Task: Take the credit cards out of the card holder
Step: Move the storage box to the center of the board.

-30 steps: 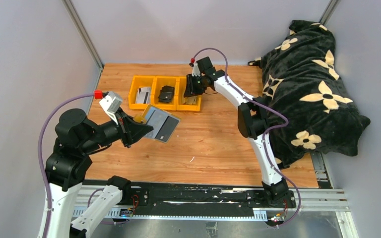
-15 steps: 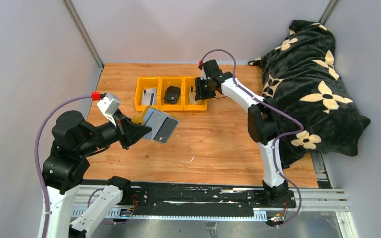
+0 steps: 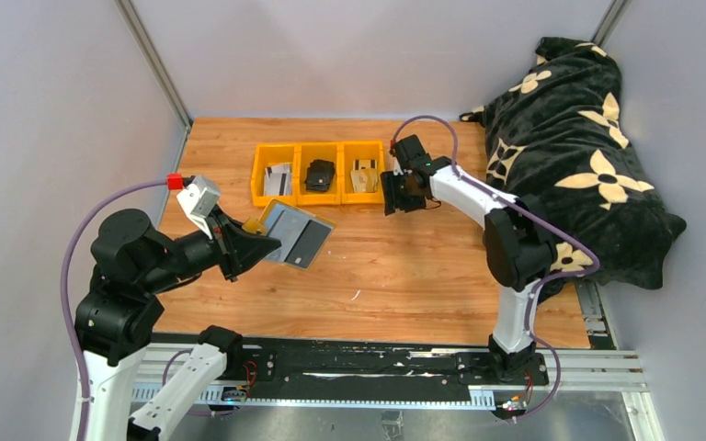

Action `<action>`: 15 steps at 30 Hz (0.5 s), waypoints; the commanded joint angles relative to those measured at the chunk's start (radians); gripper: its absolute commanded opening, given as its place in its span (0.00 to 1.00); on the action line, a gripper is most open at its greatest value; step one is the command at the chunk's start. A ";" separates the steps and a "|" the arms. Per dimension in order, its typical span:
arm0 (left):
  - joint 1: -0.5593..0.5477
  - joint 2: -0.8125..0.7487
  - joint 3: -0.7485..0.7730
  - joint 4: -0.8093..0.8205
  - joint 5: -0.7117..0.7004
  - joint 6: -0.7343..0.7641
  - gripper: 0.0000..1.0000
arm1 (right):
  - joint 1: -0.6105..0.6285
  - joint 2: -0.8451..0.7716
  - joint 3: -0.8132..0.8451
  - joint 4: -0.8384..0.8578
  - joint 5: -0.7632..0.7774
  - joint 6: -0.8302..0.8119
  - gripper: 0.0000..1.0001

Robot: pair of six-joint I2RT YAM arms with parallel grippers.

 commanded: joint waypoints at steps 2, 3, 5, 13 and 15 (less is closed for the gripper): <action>0.000 -0.024 0.020 0.018 0.038 0.004 0.00 | 0.003 -0.169 -0.010 0.047 0.132 0.018 0.71; 0.000 -0.024 0.021 0.018 0.041 0.002 0.00 | 0.003 -0.175 0.004 0.052 0.157 0.018 0.75; 0.001 -0.021 0.026 0.018 0.041 0.003 0.00 | 0.002 -0.154 0.052 0.055 0.199 0.009 0.81; 0.001 -0.021 0.037 0.020 0.044 -0.004 0.00 | -0.002 0.096 0.323 0.014 0.230 -0.027 0.84; 0.000 -0.023 0.039 0.017 0.045 -0.001 0.00 | -0.004 0.151 0.378 0.005 0.241 -0.029 0.78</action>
